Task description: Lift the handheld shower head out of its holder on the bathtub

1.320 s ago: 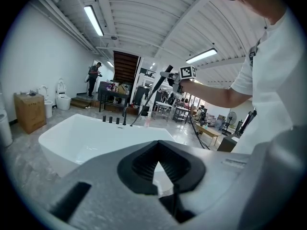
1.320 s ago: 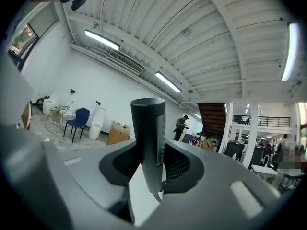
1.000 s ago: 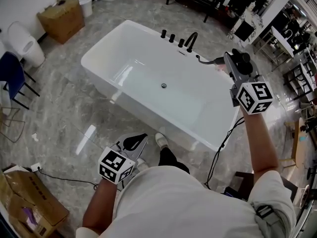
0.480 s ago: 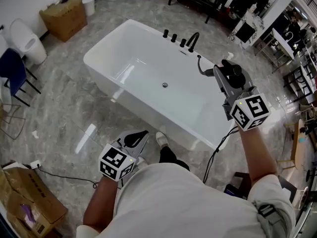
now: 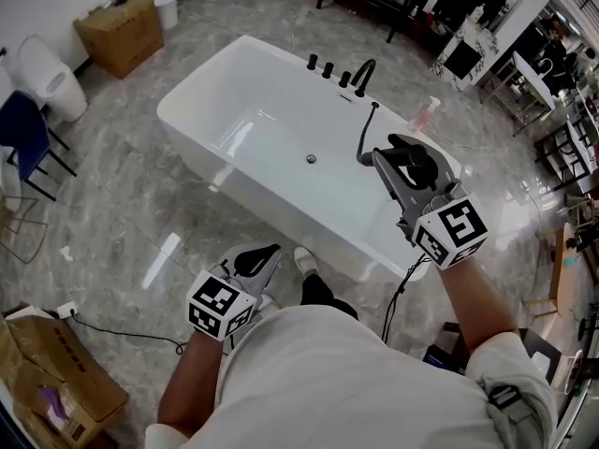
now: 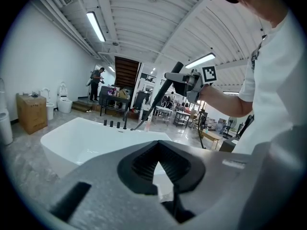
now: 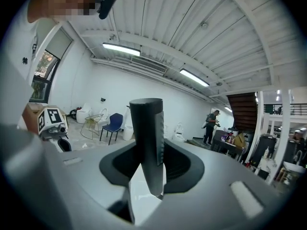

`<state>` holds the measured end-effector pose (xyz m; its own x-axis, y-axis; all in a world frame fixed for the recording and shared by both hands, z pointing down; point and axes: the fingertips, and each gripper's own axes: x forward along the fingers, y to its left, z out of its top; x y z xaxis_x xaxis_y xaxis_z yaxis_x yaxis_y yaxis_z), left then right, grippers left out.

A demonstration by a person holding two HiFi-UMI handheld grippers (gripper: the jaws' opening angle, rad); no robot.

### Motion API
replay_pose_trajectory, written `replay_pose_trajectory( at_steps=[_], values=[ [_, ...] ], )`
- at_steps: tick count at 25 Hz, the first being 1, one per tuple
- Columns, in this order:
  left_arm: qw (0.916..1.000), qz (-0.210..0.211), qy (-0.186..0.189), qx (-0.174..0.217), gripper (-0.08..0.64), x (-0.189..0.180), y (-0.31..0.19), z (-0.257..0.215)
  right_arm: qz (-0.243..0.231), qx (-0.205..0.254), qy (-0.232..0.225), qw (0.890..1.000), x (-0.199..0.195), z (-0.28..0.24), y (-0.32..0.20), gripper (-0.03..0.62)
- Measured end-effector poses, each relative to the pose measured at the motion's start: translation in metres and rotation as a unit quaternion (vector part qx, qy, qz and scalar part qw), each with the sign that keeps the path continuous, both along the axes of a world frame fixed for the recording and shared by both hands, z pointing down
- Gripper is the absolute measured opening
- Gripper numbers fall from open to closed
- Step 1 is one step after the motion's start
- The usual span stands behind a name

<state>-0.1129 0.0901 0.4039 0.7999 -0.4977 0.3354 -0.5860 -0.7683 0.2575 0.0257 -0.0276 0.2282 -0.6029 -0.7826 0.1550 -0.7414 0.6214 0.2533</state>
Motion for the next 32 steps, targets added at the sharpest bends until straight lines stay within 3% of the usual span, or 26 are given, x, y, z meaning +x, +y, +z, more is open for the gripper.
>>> replay_pose_trajectory(
  at_steps=[11,32],
  values=[
    [1.0000,-0.005,0.000,-0.001,0.006,-0.004,0.001,0.000,-0.026,-0.040,0.009,0.999,-0.024,0.037,0.007,0.138],
    [1.0000,-0.005,-0.003,0.004,0.006,-0.007,0.005,-0.007,-0.021,-0.049,0.010,0.999,-0.023,0.043,0.008,0.138]
  ],
)
